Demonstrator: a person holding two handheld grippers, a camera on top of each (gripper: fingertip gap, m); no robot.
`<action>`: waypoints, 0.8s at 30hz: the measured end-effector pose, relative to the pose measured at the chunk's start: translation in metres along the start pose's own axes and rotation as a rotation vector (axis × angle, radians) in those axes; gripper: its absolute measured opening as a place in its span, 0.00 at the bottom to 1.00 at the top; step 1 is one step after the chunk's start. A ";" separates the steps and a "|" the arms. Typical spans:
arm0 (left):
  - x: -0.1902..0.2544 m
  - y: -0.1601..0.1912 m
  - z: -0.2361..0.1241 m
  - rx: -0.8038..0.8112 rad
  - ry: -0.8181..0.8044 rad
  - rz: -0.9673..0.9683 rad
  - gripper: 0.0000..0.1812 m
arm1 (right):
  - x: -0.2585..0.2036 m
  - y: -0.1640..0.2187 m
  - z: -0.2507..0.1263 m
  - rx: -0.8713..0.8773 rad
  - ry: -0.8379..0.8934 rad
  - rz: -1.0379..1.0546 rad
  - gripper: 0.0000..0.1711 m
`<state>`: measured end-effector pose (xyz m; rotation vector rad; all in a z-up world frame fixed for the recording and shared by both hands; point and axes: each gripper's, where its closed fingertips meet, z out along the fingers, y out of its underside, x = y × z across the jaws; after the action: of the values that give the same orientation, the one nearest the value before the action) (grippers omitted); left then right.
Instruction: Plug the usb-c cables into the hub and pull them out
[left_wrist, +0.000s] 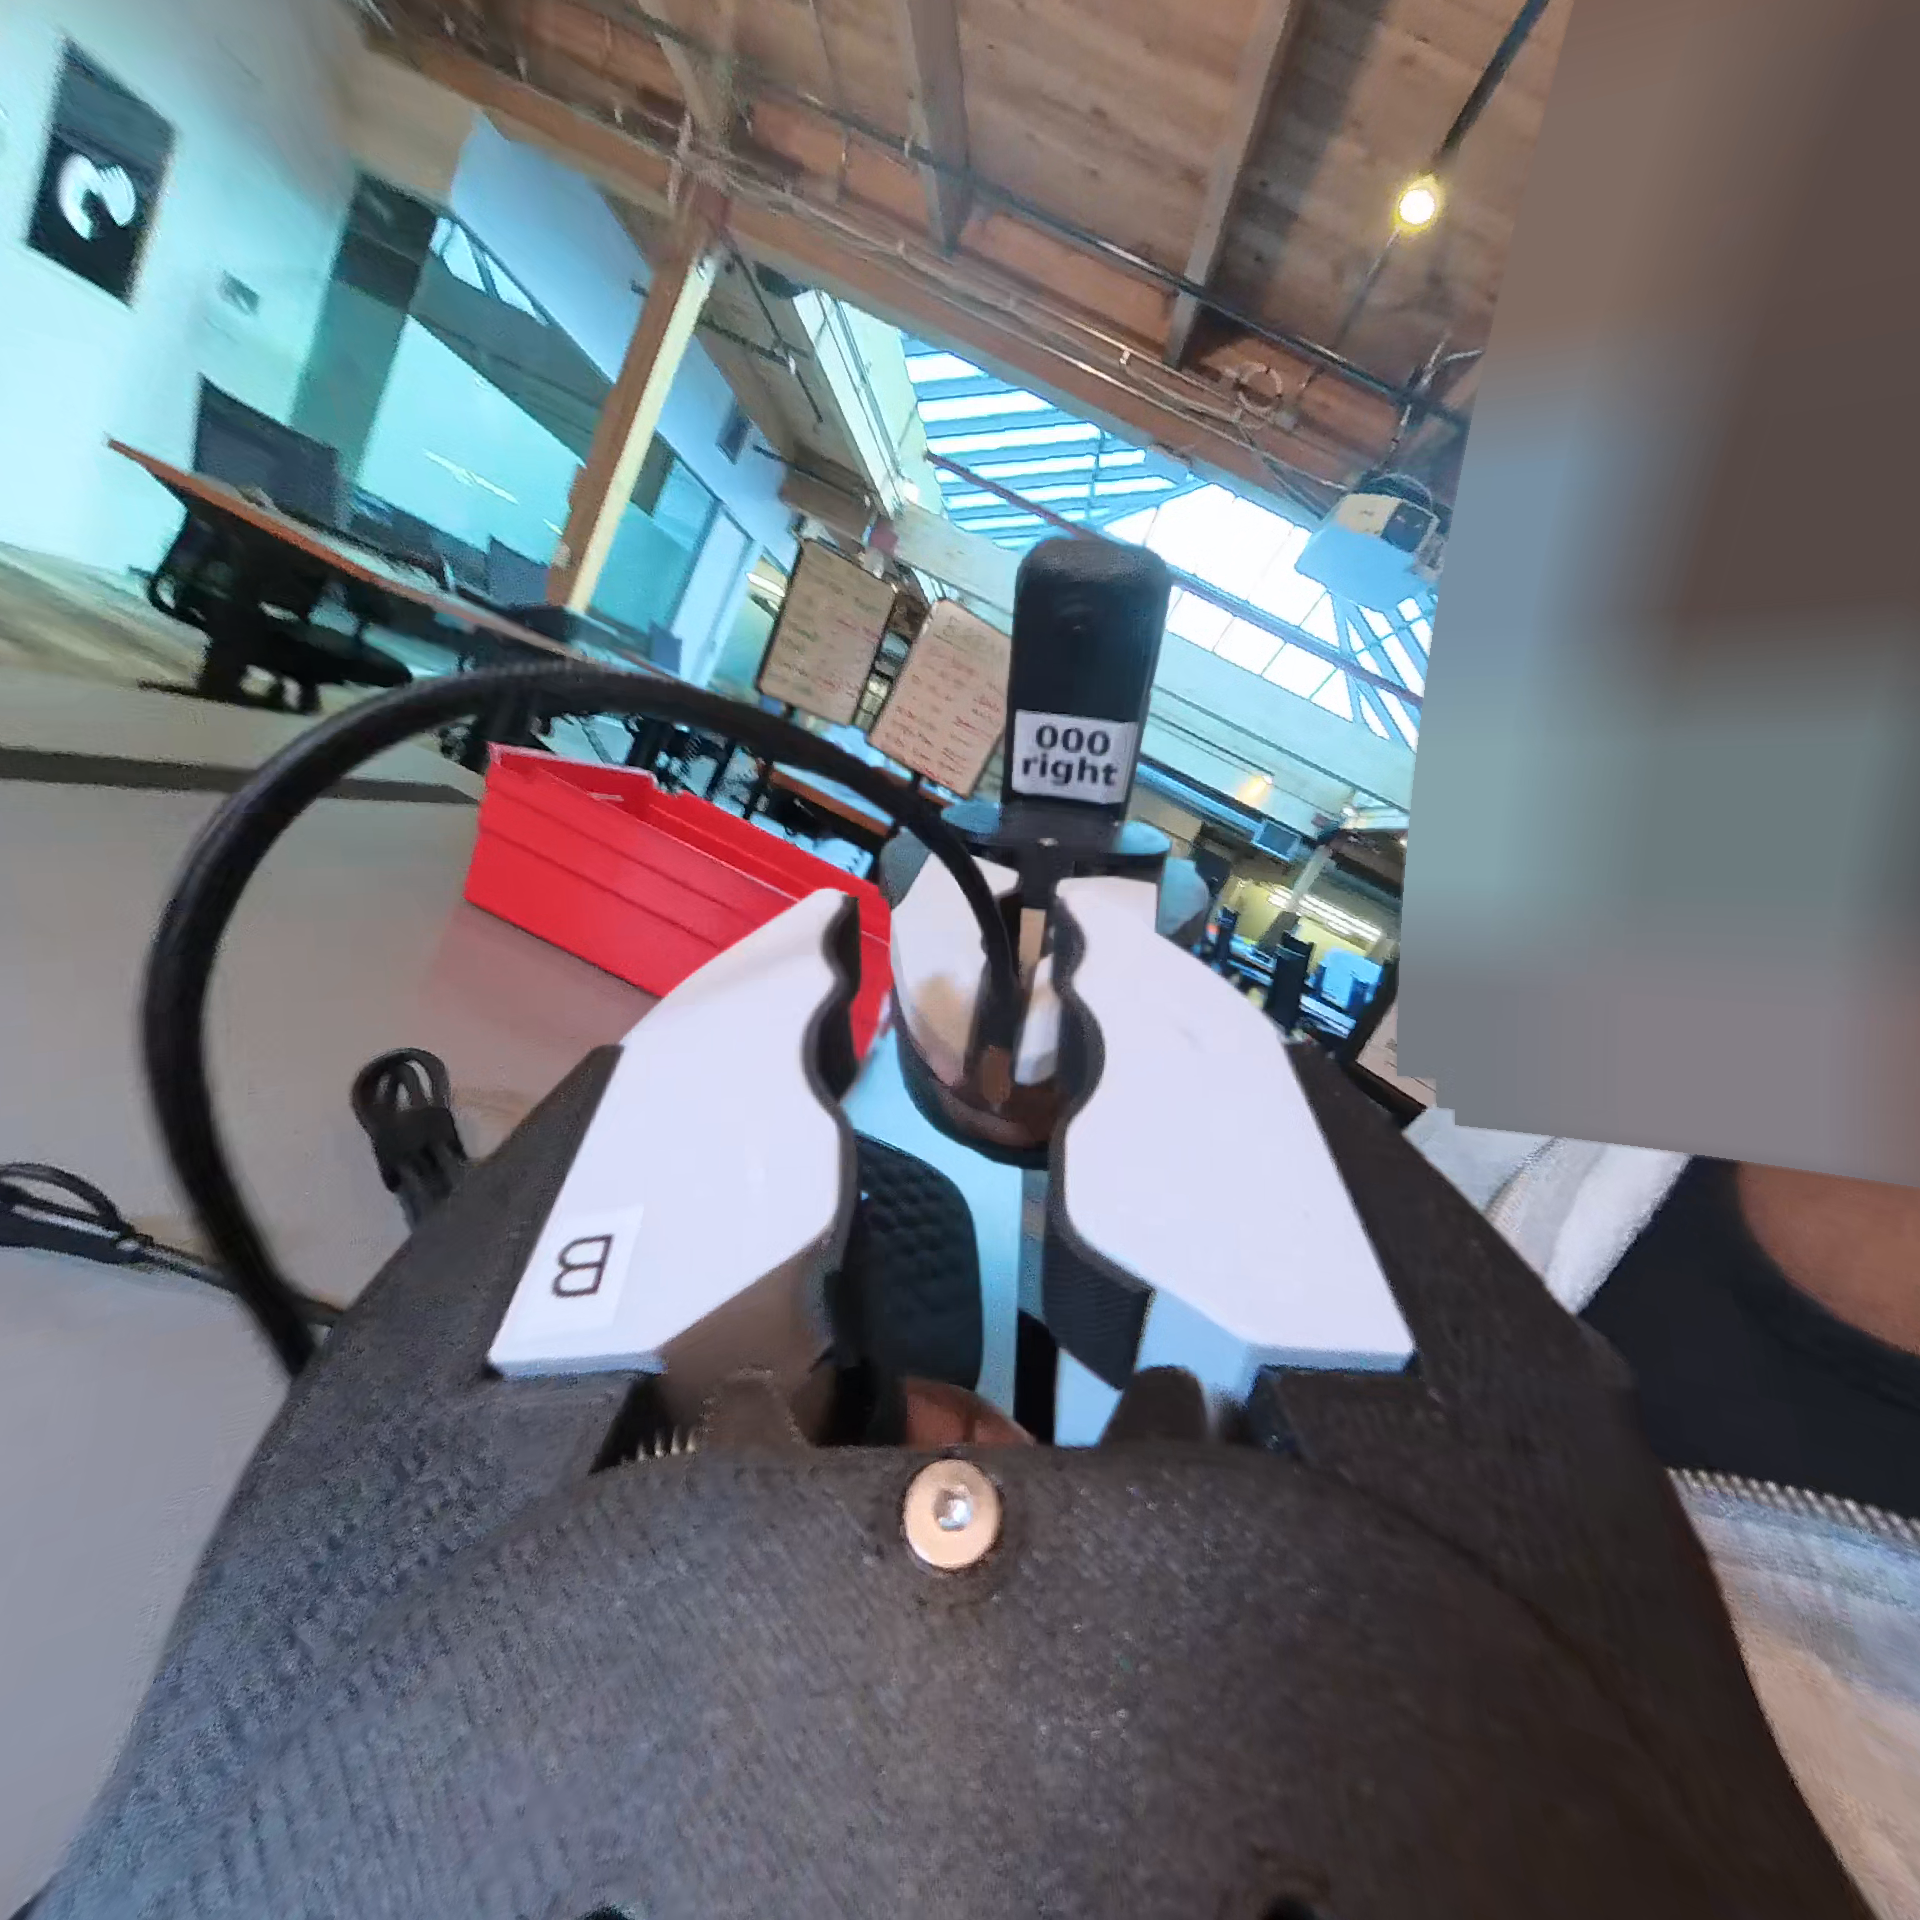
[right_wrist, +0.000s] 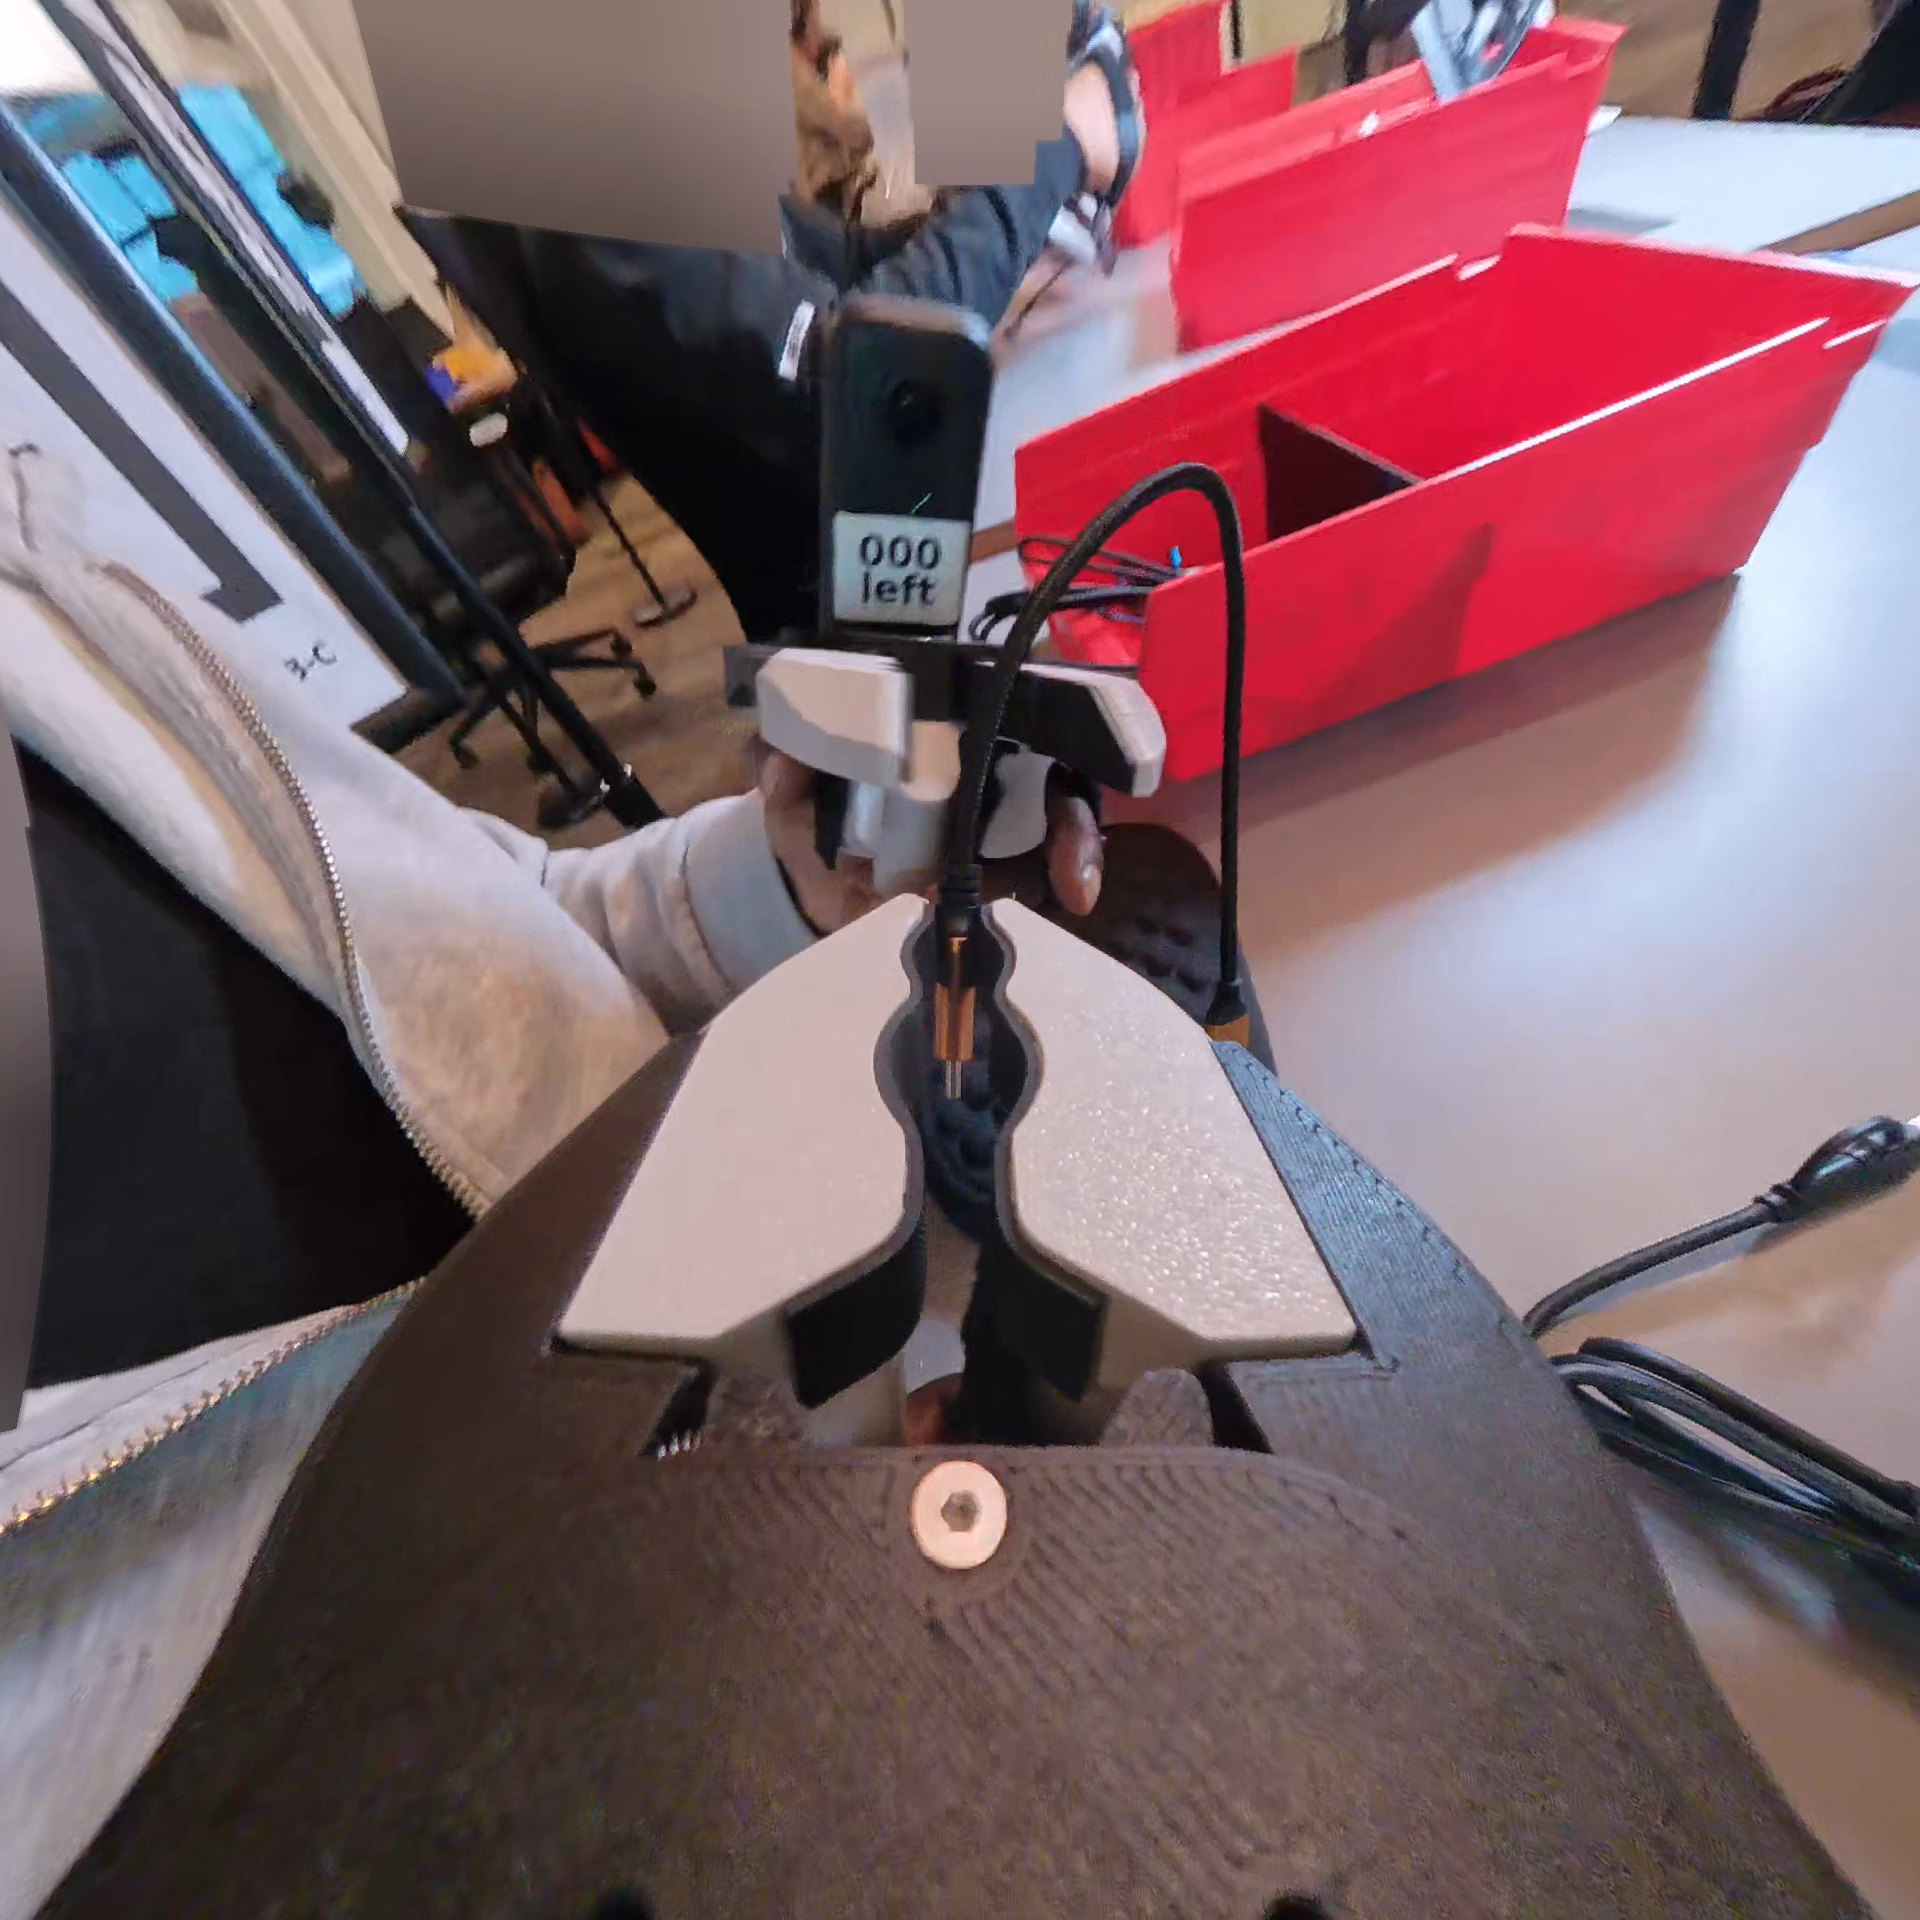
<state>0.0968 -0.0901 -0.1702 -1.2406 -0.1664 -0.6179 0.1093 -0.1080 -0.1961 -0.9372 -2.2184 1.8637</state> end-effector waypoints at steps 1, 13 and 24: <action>0.000 0.003 0.003 -0.013 0.008 -0.010 0.12 | -0.001 0.002 0.002 -0.022 -0.004 -0.005 0.04; -0.022 -0.037 -0.013 0.404 -0.067 -0.505 0.03 | 0.012 -0.029 -0.018 0.245 0.585 -0.875 0.26; -0.012 -0.033 -0.004 0.356 -0.028 -0.568 0.03 | 0.009 -0.035 -0.008 0.143 0.689 -1.243 0.09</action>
<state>0.0692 -0.0962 -0.1494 -0.8502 -0.6387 -1.0098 0.0919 -0.0988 -0.1649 -0.0170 -1.5303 0.8797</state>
